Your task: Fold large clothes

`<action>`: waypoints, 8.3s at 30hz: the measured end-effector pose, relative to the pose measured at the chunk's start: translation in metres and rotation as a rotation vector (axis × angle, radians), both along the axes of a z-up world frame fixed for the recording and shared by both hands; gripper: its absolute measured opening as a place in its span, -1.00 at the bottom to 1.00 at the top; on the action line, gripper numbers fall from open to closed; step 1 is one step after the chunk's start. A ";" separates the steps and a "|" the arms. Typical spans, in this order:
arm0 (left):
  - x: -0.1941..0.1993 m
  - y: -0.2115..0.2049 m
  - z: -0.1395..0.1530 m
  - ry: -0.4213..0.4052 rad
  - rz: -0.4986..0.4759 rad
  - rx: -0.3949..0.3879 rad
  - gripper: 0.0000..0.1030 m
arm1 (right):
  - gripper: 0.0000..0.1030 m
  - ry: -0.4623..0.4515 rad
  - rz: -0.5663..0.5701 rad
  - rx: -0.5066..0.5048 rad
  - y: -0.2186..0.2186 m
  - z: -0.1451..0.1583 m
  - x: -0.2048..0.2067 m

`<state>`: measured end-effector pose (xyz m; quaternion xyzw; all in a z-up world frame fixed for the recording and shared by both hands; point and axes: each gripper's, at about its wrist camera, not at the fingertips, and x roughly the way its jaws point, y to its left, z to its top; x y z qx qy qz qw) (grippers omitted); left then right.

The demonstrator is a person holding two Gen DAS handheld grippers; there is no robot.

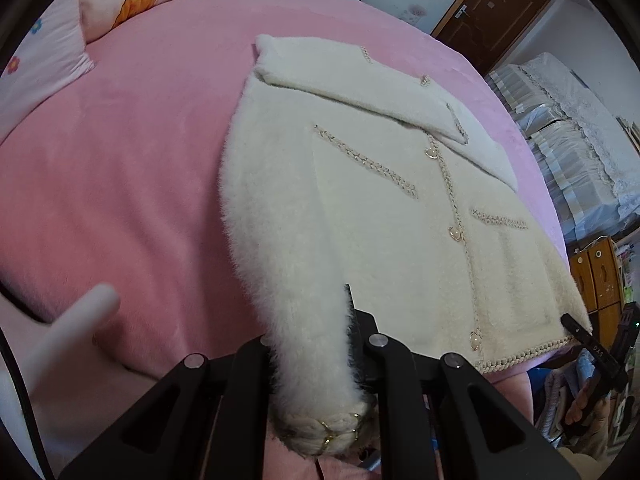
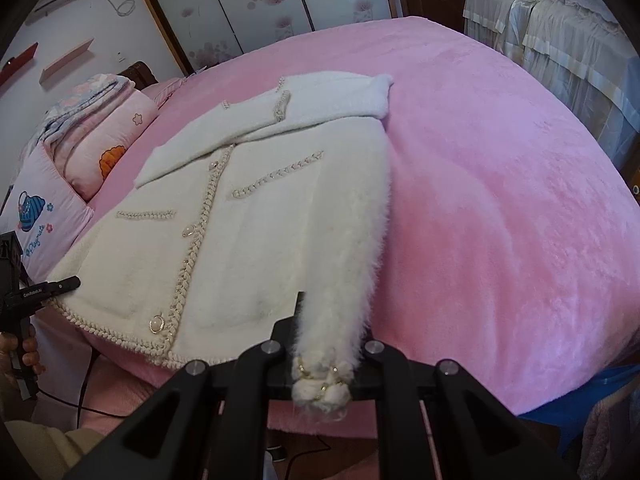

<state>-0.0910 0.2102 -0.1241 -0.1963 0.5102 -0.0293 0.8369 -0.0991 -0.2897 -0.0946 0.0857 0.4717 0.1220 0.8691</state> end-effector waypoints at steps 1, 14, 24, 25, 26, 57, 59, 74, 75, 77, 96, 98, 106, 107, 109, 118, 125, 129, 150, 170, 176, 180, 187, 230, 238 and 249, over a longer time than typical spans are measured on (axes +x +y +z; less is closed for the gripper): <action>-0.002 0.000 0.002 0.004 -0.002 -0.005 -0.82 | -0.81 0.008 0.000 0.004 -0.002 0.001 -0.003; -0.006 0.025 0.055 0.006 0.023 -0.167 -0.82 | -0.81 -0.037 0.023 0.089 -0.017 0.065 -0.029; 0.095 0.058 0.113 -0.103 0.100 -0.207 -0.81 | -0.81 -0.084 -0.040 0.168 -0.028 0.112 0.065; 0.112 0.059 0.117 -0.106 0.100 -0.201 -0.80 | -0.81 -0.086 -0.042 0.168 -0.027 0.115 0.080; 0.129 0.059 0.120 -0.106 0.100 -0.192 -0.80 | -0.81 -0.086 -0.048 0.166 -0.025 0.118 0.096; 0.454 0.092 -0.048 0.268 0.205 -0.214 -0.52 | -0.25 0.254 -0.266 0.256 0.000 -0.041 0.440; 0.451 0.092 -0.041 0.248 0.195 -0.244 -0.39 | -0.19 0.231 -0.275 0.323 -0.008 -0.033 0.435; 0.458 0.104 -0.030 0.272 0.264 -0.362 -0.05 | 0.08 0.110 -0.206 0.190 -0.003 -0.007 0.436; 0.459 0.105 -0.032 0.278 0.279 -0.373 -0.05 | 0.10 0.115 -0.204 0.197 0.003 -0.010 0.438; 0.461 0.104 -0.033 0.295 0.292 -0.367 -0.02 | 0.10 0.131 -0.204 0.199 0.008 -0.016 0.440; 0.458 0.080 0.007 0.050 0.113 0.139 0.77 | 0.14 0.073 -0.136 0.006 0.017 -0.019 0.450; 0.456 0.085 -0.003 0.068 0.079 0.148 0.72 | 0.14 0.087 -0.096 -0.038 0.019 -0.027 0.453; 0.451 0.098 -0.039 0.105 -0.040 0.251 0.67 | 0.14 0.113 -0.068 -0.059 0.010 -0.056 0.460; 0.452 0.097 -0.042 0.098 -0.045 0.250 0.67 | 0.14 0.118 -0.069 -0.050 0.008 -0.060 0.462; 0.454 0.097 -0.042 0.074 -0.039 0.234 0.59 | 0.14 0.119 -0.078 -0.029 0.007 -0.063 0.466; 0.446 0.077 -0.034 0.016 -0.018 0.420 -0.85 | -0.68 0.088 -0.072 -0.105 0.030 -0.065 0.473; 0.417 0.084 -0.041 -0.040 0.170 0.431 -0.87 | -0.86 -0.043 -0.208 -0.228 0.036 -0.044 0.449; 0.417 0.083 -0.064 -0.047 0.191 0.437 -0.86 | -0.86 -0.004 -0.227 -0.279 0.041 -0.074 0.456; 0.277 -0.030 0.016 -0.215 0.048 0.196 -0.22 | -0.12 -0.141 0.078 -0.059 0.162 0.007 0.281; 0.226 0.009 -0.062 -0.066 0.174 0.337 -0.18 | -0.19 -0.098 -0.221 -0.296 0.052 -0.061 0.229; 0.224 -0.003 -0.065 -0.066 0.188 0.407 -0.18 | -0.58 -0.098 -0.252 -0.342 0.057 -0.064 0.230; 0.226 0.000 -0.065 -0.069 0.195 0.387 -0.16 | -0.55 -0.091 -0.294 -0.330 0.052 -0.066 0.230; 0.221 -0.004 -0.055 -0.043 0.193 0.361 -0.03 | -0.54 -0.039 -0.304 -0.318 0.049 -0.062 0.230; 0.090 -0.036 0.016 -0.122 0.084 -0.207 0.56 | -0.02 -0.361 0.011 -0.212 0.166 0.075 0.074; 0.115 -0.009 -0.068 -0.148 0.189 -0.424 0.56 | -0.02 -0.269 0.056 -0.217 0.190 0.028 0.102; 0.184 0.024 -0.106 -0.264 0.288 -0.485 0.56 | -0.02 -0.209 0.069 -0.225 0.208 -0.007 0.139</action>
